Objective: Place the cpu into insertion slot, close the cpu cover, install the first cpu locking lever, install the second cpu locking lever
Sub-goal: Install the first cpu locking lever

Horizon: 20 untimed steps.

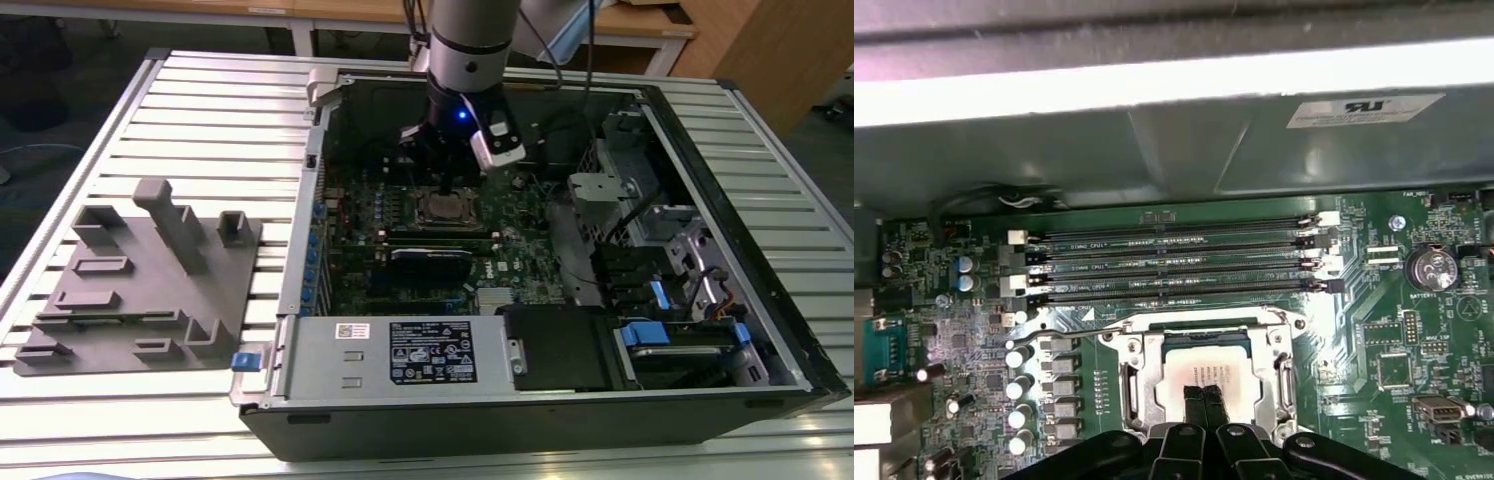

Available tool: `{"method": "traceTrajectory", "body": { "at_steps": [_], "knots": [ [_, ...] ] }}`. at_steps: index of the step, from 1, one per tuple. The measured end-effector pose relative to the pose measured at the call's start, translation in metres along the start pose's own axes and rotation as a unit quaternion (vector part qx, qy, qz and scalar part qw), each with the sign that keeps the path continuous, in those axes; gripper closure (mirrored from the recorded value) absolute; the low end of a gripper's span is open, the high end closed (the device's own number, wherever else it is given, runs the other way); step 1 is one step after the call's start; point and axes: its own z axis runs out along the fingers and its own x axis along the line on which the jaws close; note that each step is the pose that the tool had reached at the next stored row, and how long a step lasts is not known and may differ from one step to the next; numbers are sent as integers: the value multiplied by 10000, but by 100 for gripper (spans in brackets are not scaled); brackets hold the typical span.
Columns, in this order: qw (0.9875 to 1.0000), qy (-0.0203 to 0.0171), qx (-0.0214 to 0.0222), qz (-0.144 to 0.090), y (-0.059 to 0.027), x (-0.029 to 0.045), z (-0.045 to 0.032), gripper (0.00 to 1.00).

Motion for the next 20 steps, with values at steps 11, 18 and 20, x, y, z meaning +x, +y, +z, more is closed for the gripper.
{"method": "traceTrajectory", "body": {
  "at_steps": [11, 18, 20],
  "knots": [
    [10000, 0, 0, 0, 3, 0, -47, 89],
    [10000, -27, -2, -2, -14, 190, -46, 89],
    [10000, -44, -4, -2, -20, 271, -46, 89]
  ]
}}
